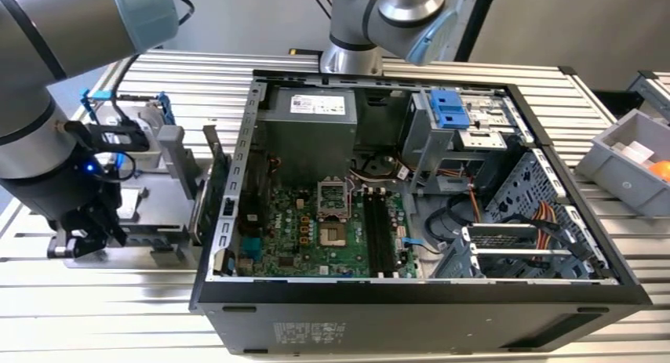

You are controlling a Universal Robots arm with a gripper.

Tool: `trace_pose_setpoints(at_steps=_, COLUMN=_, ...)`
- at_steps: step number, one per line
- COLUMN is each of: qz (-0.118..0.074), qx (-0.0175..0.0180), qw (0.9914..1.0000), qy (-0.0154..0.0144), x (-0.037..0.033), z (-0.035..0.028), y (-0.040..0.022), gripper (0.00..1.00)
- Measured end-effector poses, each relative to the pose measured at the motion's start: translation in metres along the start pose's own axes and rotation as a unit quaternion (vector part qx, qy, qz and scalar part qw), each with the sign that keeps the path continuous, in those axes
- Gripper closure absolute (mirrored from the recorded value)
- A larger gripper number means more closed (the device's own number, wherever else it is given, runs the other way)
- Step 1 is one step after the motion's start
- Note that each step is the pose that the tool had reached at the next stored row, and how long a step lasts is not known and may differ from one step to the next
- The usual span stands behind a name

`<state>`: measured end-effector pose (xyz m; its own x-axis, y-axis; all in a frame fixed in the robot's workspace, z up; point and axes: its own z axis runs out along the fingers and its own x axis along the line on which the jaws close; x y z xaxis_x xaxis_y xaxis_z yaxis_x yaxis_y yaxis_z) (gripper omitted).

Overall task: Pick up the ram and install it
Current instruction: 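Pick up the ram and move it above insertion slot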

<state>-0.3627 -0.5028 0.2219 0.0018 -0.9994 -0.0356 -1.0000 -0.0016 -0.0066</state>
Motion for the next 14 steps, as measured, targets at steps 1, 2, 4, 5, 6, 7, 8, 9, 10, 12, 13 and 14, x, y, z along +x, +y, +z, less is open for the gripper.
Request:
trace_pose_setpoints(at_steps=1, qz=0.0, qx=0.0, qw=1.0, qy=0.0, x=0.0, z=-0.0009, y=0.0, gripper=1.0)
trace_pose_setpoints(at_steps=2, qz=0.0, qx=0.0, qw=1.0, qy=0.0, x=-0.0001, z=-0.0016, y=0.0, gripper=1.0)
trace_pose_setpoints(at_steps=4, qz=0.001, qx=0.0, qw=1.0, qy=0.0, x=-0.0001, z=-0.003, y=0.0, gripper=1.0)
trace_pose_setpoints(at_steps=5, qz=0.001, qx=0.0, qw=1.0, qy=0.0001, x=-0.0001, z=-0.0038, y=0.0, gripper=1.0)
trace_pose_setpoints(at_steps=6, qz=0.001, qx=0.0, qw=1.0, qy=0.0001, x=-0.0002, z=-0.0045, y=0.0, gripper=1.0)
trace_pose_setpoints(at_steps=7, qz=0.001, qx=0.0, qw=1.0, qy=0.0, x=-0.0002, z=-0.0052, y=0.0, gripper=1.0)
trace_pose_setpoints(at_steps=8, qz=0.002, qx=0.0001, qw=1.0, qy=0.0, x=-0.0002, z=-0.0058, y=0.0, gripper=1.0)
trace_pose_setpoints(at_steps=9, qz=0.002, qx=0.0001, qw=1.0, qy=0.0, x=-0.0002, z=-0.0064, y=0.0, gripper=1.0)
trace_pose_setpoints(at_steps=10, qz=0.002, qx=0.0, qw=1.0, qy=0.0, x=-0.0002, z=-0.007, y=-0.0001, gripper=1.0)
trace_pose_setpoints(at_steps=12, qz=0.002, qx=0.0, qw=1.0, qy=0.0, x=-0.0003, z=-0.0085, y=0.0, gripper=1.0)
trace_pose_setpoints(at_steps=13, qz=0.002, qx=0.0001, qw=1.0, qy=0.0, x=-0.0003, z=-0.0093, y=0.0, gripper=1.0)
trace_pose_setpoints(at_steps=14, qz=0.002, qx=0.0001, qw=1.0, qy=0.0, x=-0.0004, z=-0.0103, y=0.0, gripper=1.0)
